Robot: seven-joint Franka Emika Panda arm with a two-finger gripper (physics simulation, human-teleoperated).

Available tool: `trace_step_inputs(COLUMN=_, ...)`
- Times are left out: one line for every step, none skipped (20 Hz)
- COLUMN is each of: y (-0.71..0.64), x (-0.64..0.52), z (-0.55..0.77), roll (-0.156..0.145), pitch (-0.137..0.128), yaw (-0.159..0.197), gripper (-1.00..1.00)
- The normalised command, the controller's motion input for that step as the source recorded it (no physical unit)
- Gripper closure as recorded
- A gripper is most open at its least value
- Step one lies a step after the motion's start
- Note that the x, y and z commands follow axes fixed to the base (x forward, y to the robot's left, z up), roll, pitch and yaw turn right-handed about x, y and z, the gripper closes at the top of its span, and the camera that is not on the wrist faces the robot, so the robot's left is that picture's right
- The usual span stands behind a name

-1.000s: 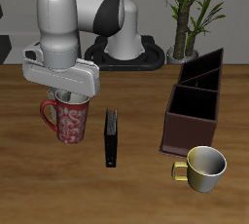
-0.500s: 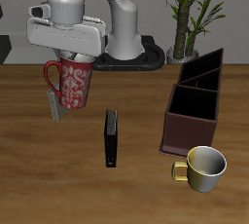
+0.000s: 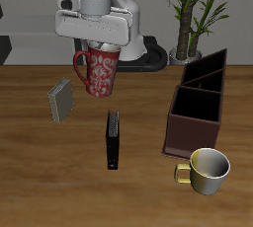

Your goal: Place the red mug into the left desk caddy's right compartment

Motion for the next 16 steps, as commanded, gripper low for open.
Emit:
trace_step_inputs(y=0.67, x=-0.52, z=0.04, roll=-0.039, pitch=-0.011, yaw=0.027, gripper=1.00)
trace_step_inputs(y=0.94, x=-0.56, z=0.15, roll=0.056, pitch=-0.054, yaw=0.135, gripper=1.00)
trace_step_inputs(y=0.75, x=-0.56, z=0.14, roll=0.057, pitch=-0.063, yaw=0.052, gripper=1.00)
trace_step_inputs(y=0.77, x=-0.61, z=0.24, roll=-0.065, pitch=-0.099, yaw=0.070, gripper=1.00)
trace_step_inputs(y=0.97, x=-0.42, z=0.20, roll=0.125, pitch=-0.112, yaw=0.131, gripper=1.00)
trace_step_inputs(y=0.72, x=-0.32, z=0.02, roll=0.017, pitch=0.068, yaw=0.052, gripper=1.00)
trace_step_inputs(y=0.75, x=-0.28, z=0.08, roll=-0.069, pitch=0.062, yaw=0.031, gripper=1.00)
trace_step_inputs(y=-0.01, x=0.02, z=0.01, roll=0.000, pitch=0.000, yaw=0.000, gripper=1.00)
trace_step_inputs(y=1.09, x=-0.24, z=0.16, roll=0.120, pitch=-0.072, yaw=0.174, gripper=1.00)
trace_step_inputs(y=0.35, x=-0.15, z=0.07, roll=-0.060, pitch=0.041, yaw=-0.024, gripper=1.00)
trace_step_inputs(y=0.72, x=-0.17, z=0.08, roll=-0.046, pitch=0.026, yaw=-0.015, gripper=1.00)
trace_step_inputs(y=0.90, x=-0.08, z=0.13, roll=0.244, pitch=-0.041, yaw=0.175, gripper=1.00)
trace_step_inputs(y=0.64, x=-0.19, z=0.19, roll=-0.108, pitch=0.009, yaw=-0.092, gripper=1.00)
trace_step_inputs(y=0.85, x=-0.04, z=0.20, roll=0.191, pitch=-0.064, yaw=0.099, gripper=1.00)
trace_step_inputs(y=0.34, x=0.02, z=0.03, roll=0.021, pitch=0.013, yaw=0.046, gripper=1.00)
trace_step_inputs(y=0.64, x=0.03, z=0.06, roll=-0.095, pitch=0.036, yaw=-0.056, gripper=1.00)
